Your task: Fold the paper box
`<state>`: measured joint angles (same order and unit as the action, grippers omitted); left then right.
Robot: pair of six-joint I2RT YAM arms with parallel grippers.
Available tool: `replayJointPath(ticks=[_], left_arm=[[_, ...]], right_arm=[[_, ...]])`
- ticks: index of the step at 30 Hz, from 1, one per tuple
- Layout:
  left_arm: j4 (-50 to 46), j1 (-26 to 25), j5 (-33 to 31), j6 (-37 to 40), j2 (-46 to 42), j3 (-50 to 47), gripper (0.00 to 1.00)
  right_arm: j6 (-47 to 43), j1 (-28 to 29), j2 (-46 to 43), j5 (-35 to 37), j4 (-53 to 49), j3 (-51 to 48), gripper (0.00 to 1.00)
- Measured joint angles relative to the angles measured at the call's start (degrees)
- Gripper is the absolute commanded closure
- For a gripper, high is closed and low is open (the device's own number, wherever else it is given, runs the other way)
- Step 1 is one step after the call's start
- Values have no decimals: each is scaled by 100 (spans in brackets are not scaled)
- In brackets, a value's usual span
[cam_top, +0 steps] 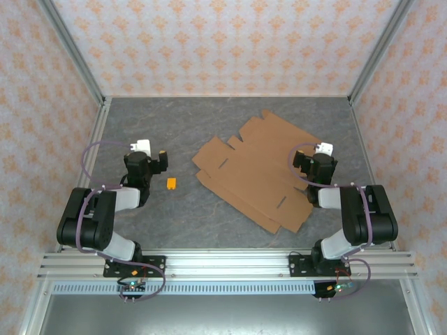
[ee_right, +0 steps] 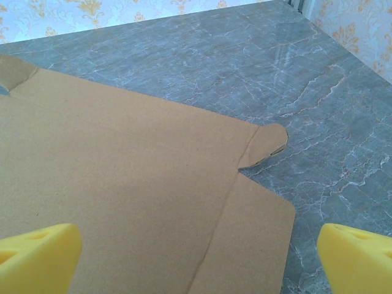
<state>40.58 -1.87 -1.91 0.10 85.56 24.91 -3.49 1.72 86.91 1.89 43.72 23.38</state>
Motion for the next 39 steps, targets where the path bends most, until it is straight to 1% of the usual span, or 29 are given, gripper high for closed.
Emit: replayJointPath(ticks=[5, 7, 10, 12, 14, 16, 18, 20, 21, 23, 26, 28, 32, 36, 39], left_arm=[[-98, 0, -28, -2, -11, 28, 0], [-605, 0, -151, -13, -120, 203, 0], [-1840, 0, -520, -332, -570, 796, 1], [-2605, 4, -568, -809, -1003, 1309, 4], [-2887, -31, -227, -1287, -1416, 1606, 4], [-3034, -236, 101, -1681, -1650, 1735, 4], [-3410, -660, 389, -1923, -1574, 1958, 4], [-3926, -1034, 717, -2068, -1246, 2310, 10], [-4197, -1213, 907, -2146, -1010, 2507, 13], [-4592, -1458, 1099, -2280, -778, 2647, 13], [-5132, -1906, 1154, -2479, -826, 2463, 14], [-5379, -2194, 1224, -2634, -911, 2297, 17], [-5580, -2592, 1333, -3053, -916, 2129, 19], [-5438, -3263, 1335, -3648, -883, 1980, 23], [-5296, -3628, 1305, -4107, -885, 1683, 26]], right_arm=[[7, 15, -50, 61, -116, 13, 1], [72, 28, -275, 192, -575, 90, 1], [505, 55, -1150, 570, -1510, 315, 0], [1029, 50, -1971, 625, -2039, 446, 6], [1458, 125, -2581, 560, -2343, 549, 7], [1738, 422, -2796, 479, -2876, 811, 6], [1919, 885, -2588, 326, -3606, 1349, 7], [2031, 1147, -2328, 144, -4218, 1711, 7], [2050, 1187, -2299, 61, -4511, 1779, 7], [2028, 1178, -2330, -57, -5023, 1792, 8], [1939, 1176, -2208, -411, -5753, 1958, 12], [1897, 1224, -1930, -660, -5947, 2149, 14], [1893, 1325, -1228, -1102, -5919, 2328, 14], [1891, 1327, -765, -1287, -5921, 2363, 14], [1891, 1327, -348, -1377, -5908, 2542, 16]])
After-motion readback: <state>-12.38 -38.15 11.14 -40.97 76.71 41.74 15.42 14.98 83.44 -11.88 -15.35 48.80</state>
